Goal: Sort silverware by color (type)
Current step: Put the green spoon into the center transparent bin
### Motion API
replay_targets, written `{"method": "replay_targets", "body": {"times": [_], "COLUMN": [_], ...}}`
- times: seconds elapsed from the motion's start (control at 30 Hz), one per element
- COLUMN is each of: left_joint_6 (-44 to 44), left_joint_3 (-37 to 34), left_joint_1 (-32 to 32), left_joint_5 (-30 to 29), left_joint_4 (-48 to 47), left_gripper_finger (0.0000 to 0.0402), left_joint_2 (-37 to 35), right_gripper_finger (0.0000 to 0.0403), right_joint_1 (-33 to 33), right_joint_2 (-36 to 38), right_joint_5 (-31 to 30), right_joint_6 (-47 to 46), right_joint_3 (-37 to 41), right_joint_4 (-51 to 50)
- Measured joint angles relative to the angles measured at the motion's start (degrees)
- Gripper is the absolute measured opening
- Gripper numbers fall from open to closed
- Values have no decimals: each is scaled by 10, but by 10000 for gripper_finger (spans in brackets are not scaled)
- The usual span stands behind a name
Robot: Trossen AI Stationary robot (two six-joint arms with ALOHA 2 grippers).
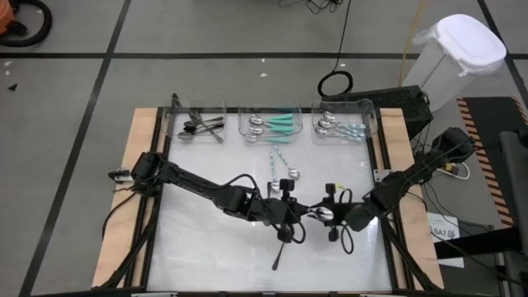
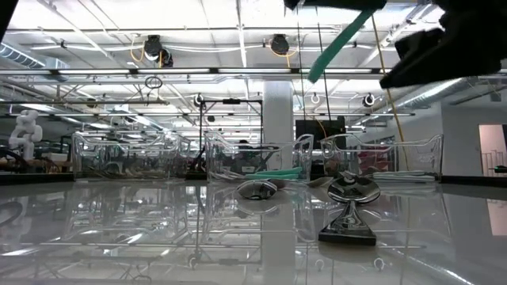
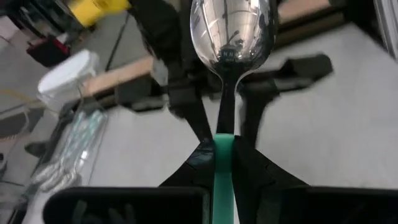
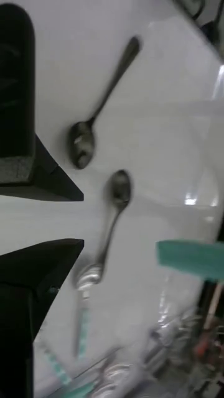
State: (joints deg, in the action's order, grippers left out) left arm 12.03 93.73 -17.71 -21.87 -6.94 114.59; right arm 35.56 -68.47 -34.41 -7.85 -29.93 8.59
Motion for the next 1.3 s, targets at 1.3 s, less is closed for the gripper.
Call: {"method": "replay_targets", "body": {"times": [1.3], "left_joint_6": [70], "left_joint_3": [0], "left_joint_1": [-64], "left_joint_5": [-7], "left_joint_4": [299], "left_gripper_finger": [25], "left_joint_2": [1], "right_gripper_finger": [223], "right_joint_1": [24], "right_joint_2": [-34], "right_joint_5": [58], "right_joint_6": [131], "right_joint_3": [55], "right_joint_4": [441]}}
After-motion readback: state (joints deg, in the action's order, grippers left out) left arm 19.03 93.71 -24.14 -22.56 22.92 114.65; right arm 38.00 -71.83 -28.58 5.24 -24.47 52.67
